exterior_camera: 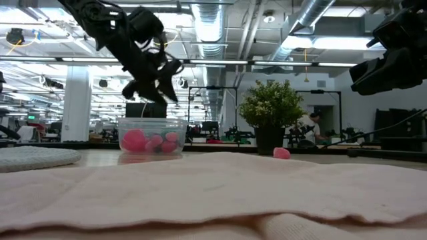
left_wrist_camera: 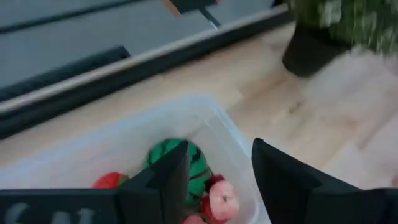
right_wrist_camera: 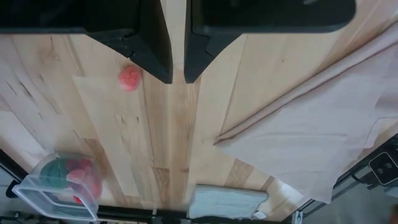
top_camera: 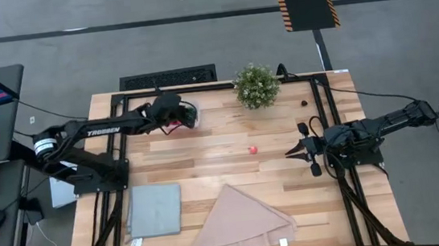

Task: Pick and placing Produce into tupperware
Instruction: Put the pink peach into the transparent container

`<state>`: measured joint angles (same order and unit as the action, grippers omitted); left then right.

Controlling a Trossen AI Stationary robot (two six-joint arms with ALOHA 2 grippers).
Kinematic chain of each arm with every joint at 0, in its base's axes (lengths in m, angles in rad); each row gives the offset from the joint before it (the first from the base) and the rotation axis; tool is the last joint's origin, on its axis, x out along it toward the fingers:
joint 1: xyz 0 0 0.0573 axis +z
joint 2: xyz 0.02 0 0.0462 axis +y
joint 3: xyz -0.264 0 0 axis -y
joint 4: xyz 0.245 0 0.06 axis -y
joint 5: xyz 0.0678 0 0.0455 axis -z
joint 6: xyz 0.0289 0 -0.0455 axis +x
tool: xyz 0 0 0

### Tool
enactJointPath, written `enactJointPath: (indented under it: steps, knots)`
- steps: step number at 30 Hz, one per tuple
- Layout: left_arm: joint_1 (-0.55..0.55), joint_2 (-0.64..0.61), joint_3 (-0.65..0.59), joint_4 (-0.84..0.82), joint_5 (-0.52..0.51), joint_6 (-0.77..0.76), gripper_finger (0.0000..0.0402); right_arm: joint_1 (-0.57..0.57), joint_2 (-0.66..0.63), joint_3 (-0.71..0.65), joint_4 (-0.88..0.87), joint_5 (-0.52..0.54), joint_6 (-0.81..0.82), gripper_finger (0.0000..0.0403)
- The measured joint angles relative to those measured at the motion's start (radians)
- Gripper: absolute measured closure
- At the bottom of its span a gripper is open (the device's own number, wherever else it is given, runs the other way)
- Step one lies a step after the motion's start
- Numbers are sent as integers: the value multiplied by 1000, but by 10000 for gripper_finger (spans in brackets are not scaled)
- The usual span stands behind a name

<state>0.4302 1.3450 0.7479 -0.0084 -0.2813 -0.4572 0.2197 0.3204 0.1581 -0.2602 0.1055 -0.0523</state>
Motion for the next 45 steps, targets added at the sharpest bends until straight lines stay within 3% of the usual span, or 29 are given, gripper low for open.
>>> enactJointPath:
  steps: [3,7,11,14,21,23,28,33,36,39,42,45]
  knots:
    - [-82,1,0,112,45,95,225,0,0,0,0,0,0,339]
    - [-161,-47,-1,186,-75,87,219,0,0,0,-1,0,0,339]
    - [-222,-169,-5,213,118,200,218,0,0,0,1,0,0,339]
    - [-300,-261,-58,251,165,239,218,0,0,0,1,0,0,339]
    - [-476,-452,-338,503,-28,306,218,0,0,0,-1,0,0,339]
    - [-503,-494,-407,557,-42,305,218,0,0,0,0,0,0,339]
    - [-551,-549,-529,705,-42,308,218,0,0,0,-1,0,0,339]
    - [-574,-580,-543,736,0,402,218,0,0,0,-1,1,-18,339]
    - [-576,-580,-543,734,37,406,218,-3,0,0,6,27,-289,339]
    - [-575,-580,-543,735,34,399,218,-4,0,0,16,29,-458,339]
    - [-575,-579,-543,733,34,394,218,-6,0,0,97,27,-490,339]
    - [-575,-579,-543,733,34,372,218,-6,0,0,184,27,-417,339]
